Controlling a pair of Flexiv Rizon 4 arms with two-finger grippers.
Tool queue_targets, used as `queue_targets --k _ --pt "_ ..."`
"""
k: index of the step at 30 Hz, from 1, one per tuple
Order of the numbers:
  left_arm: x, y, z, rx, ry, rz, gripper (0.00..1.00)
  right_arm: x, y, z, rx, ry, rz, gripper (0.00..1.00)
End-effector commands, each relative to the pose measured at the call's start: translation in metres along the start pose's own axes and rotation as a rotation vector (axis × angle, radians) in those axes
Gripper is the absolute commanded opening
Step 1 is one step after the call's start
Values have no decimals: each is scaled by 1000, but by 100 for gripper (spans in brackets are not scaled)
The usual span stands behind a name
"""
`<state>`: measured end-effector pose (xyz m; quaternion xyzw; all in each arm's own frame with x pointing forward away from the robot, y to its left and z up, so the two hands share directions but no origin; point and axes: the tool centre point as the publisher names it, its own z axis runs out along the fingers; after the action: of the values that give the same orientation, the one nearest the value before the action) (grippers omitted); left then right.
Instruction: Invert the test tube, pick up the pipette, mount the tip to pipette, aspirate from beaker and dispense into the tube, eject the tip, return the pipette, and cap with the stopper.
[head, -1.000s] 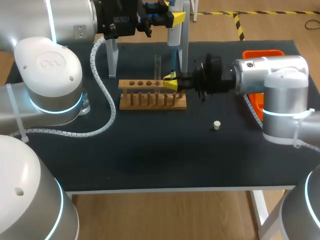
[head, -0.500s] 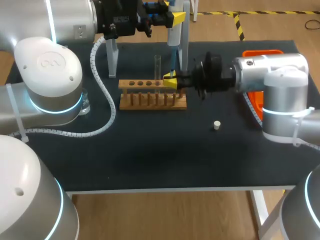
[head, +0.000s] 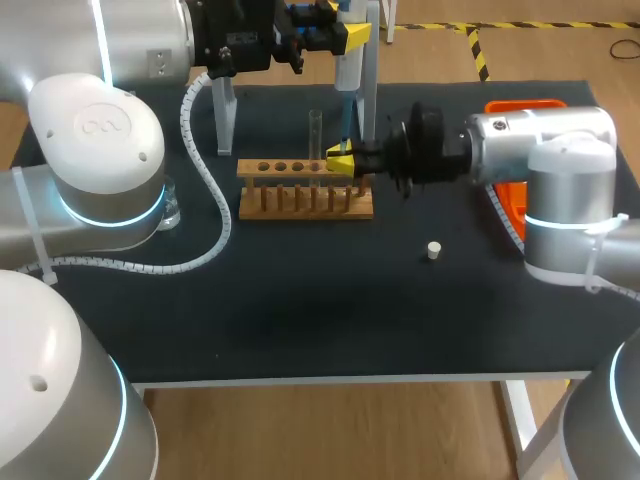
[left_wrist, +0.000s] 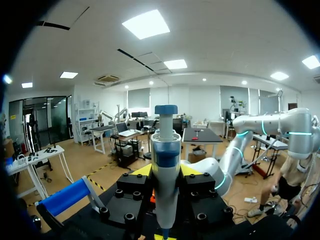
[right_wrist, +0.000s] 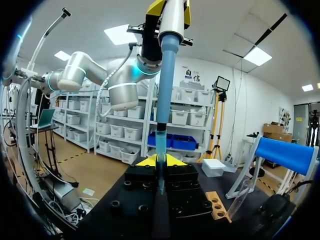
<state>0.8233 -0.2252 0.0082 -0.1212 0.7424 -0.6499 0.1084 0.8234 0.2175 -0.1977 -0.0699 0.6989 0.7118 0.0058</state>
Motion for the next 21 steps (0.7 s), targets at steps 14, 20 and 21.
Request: queue_targets --k 14,20,21 --pt "0 0 -1 -2 2 -1 0 1 0 2 -25 -7 37 0" --pt "0 0 -1 -2 2 -1 0 0 0 2 -22 -7 43 0" --pt "0 0 -1 -2 2 -1 0 0 0 2 -20 -7 44 0"
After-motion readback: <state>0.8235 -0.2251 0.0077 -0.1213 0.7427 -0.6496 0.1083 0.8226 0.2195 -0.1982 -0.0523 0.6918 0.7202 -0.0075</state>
